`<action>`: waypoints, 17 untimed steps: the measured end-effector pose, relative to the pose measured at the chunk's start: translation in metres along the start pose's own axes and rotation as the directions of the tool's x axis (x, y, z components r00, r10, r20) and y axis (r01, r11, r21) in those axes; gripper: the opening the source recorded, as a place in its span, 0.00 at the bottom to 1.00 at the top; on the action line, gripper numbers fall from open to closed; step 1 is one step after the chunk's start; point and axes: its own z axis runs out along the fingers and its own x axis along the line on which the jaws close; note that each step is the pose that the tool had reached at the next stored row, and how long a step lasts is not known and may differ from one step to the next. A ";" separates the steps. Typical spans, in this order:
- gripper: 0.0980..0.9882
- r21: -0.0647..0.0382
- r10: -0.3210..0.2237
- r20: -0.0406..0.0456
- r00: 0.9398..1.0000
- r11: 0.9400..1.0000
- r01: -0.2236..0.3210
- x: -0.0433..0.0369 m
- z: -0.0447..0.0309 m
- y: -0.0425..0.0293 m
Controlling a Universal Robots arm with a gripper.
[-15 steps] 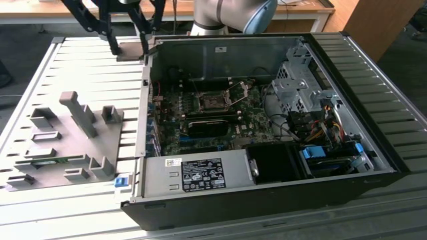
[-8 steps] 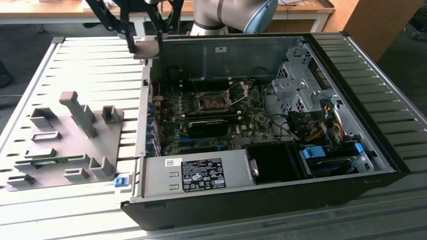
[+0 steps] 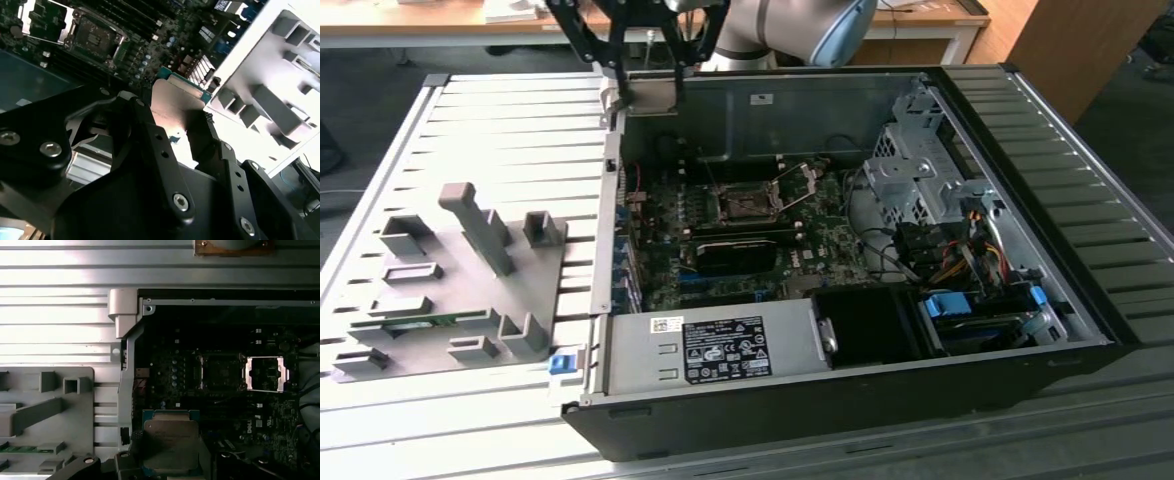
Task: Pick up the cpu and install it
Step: 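Pick up the cpu and move it towards the insertion slot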
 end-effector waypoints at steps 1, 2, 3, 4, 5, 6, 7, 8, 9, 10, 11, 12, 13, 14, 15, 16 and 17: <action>0.49 0.000 0.000 0.000 1.000 1.000 0.000 -0.0045 0.0009 0.0010; 0.49 0.000 0.000 0.000 1.000 1.000 0.000 -0.0089 0.0017 0.0019; 0.49 0.000 0.000 0.000 1.000 1.000 0.000 -0.0134 0.0026 0.0027; 0.49 0.000 0.000 0.000 1.000 1.000 0.000 -0.0180 0.0036 0.0034; 0.49 0.000 0.000 0.000 1.000 1.000 0.000 -0.0229 0.0044 0.0039; 0.49 0.000 0.000 0.000 1.000 1.000 0.000 -0.0273 0.0051 0.0045; 0.49 0.000 0.000 0.000 1.000 1.000 0.000 -0.0317 0.0055 0.0050; 0.49 0.000 0.000 0.000 1.000 1.000 0.000 -0.0359 0.0059 0.0055; 0.49 0.000 0.000 0.001 1.000 1.000 0.000 -0.0399 0.0063 0.0060; 0.49 0.000 0.000 0.002 1.000 1.000 0.000 -0.0440 0.0066 0.0062; 0.49 0.000 0.000 0.003 1.000 1.000 0.000 -0.0475 0.0068 0.0063; 0.49 0.000 0.000 0.004 1.000 1.000 0.000 -0.0513 0.0071 0.0065; 0.49 0.000 0.000 0.005 1.000 1.000 0.000 -0.0554 0.0073 0.0067; 0.49 0.000 0.000 0.005 1.000 1.000 0.000 -0.0592 0.0075 0.0068; 0.49 0.000 0.000 0.006 1.000 1.000 0.000 -0.0630 0.0078 0.0070; 0.49 0.000 0.000 0.007 1.000 1.000 0.000 -0.0666 0.0079 0.0072; 0.49 0.000 0.000 0.007 1.000 1.000 0.000 -0.0705 0.0082 0.0074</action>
